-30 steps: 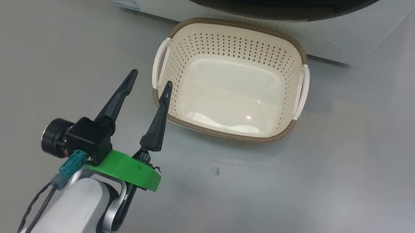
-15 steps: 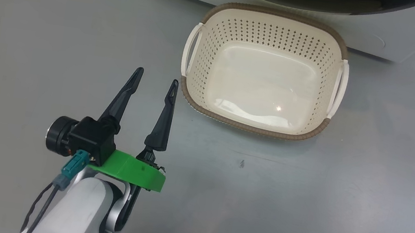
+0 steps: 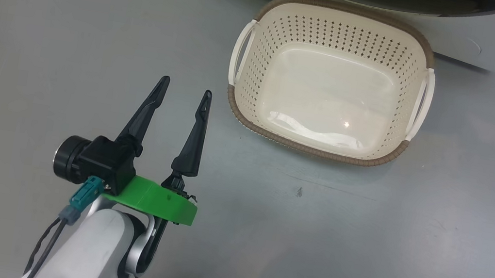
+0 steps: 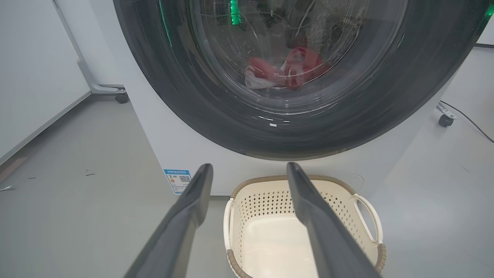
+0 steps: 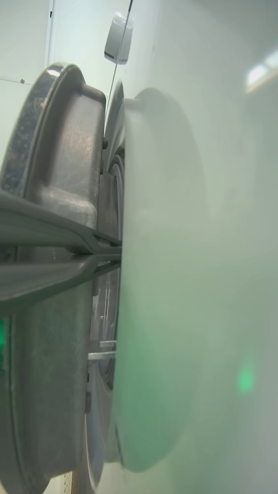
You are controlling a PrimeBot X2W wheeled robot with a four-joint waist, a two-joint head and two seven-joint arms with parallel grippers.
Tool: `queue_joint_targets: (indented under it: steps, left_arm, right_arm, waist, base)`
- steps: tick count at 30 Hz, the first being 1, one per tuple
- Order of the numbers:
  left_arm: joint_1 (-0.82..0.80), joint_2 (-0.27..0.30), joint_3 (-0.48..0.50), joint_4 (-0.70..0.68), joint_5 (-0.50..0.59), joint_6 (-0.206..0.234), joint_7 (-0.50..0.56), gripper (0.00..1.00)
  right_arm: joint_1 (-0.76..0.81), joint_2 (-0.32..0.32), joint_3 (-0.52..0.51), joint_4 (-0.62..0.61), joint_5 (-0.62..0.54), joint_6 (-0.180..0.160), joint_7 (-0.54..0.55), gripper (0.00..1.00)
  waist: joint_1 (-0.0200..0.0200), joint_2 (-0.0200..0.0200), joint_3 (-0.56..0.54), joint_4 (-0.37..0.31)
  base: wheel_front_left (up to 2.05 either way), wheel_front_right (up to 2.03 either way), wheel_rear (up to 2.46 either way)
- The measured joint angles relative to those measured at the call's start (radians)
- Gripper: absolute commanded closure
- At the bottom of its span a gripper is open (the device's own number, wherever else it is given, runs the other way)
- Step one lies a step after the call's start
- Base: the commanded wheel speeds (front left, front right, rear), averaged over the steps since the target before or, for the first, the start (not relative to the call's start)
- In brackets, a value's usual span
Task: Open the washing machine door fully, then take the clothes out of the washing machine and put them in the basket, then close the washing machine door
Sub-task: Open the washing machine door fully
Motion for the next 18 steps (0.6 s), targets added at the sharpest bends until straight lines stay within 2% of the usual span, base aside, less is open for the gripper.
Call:
queue_joint_targets:
  steps: [18]
  left_arm:
    - [-0.003,-0.002,0.018,0.001,0.0,0.0,0.0,0.0]
  right_arm:
    - [-0.007,-0.026,0.014,0.037,0.064,-0.001,0.136,1.0]
  waist:
    - [-0.0001,0.0,0.003,-0.005]
  base:
    - [0.0,0.0,0.0]
